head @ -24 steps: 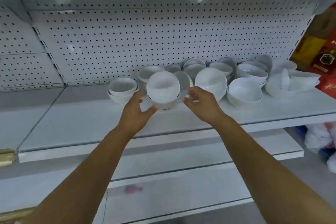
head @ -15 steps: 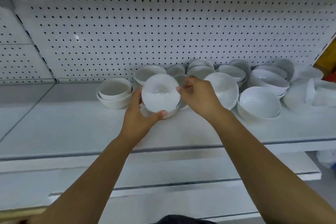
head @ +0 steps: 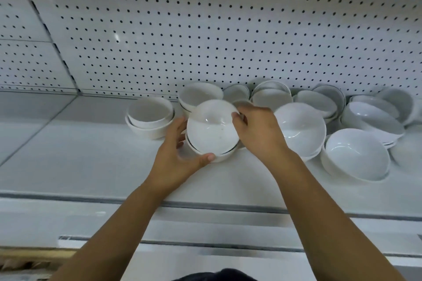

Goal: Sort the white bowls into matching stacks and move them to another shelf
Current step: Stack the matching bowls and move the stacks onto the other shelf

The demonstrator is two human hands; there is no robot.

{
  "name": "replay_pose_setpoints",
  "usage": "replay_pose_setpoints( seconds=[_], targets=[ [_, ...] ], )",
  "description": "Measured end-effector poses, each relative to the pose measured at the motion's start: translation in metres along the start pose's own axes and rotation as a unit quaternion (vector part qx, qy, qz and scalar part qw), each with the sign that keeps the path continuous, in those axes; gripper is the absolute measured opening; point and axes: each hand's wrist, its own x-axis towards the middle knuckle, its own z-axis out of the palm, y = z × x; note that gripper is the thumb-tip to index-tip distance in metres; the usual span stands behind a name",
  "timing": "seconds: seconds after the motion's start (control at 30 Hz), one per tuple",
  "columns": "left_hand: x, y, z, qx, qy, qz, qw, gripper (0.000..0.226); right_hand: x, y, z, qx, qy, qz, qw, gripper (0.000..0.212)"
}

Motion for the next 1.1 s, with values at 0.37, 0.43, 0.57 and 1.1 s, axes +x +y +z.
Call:
replay_pose_setpoints(
  seconds=[0.37, 0.43, 0.57, 1.1],
  targets=[
    [-0.017, 0.012, -0.011, -0.025, 0.052, 0.065, 0.996, 0.109, -0.013, -0.025, -0.017, 0.172, 0.03, 0.1, 0.98, 0.039],
    [-0.018, 0.017, -0.023, -0.034, 0.051, 0.079, 0.995, 0.1, -0.015, -0.039, -0.018, 0.213, -0.001, 0.118, 0.97, 0.037],
    [-0.021, 0.025, -0.057, -0.045, 0.043, 0.079, 0.995, 0.089, -0.022, -0.074, -0.008, 0.289, -0.067, 0.148, 0.944, 0.031],
    [-0.025, -0.015, -0.151, -0.032, -0.033, -0.001, 0.999, 0.095, -0.064, -0.138, 0.04, 0.332, -0.15, 0.213, 0.907, 0.031]
  ],
)
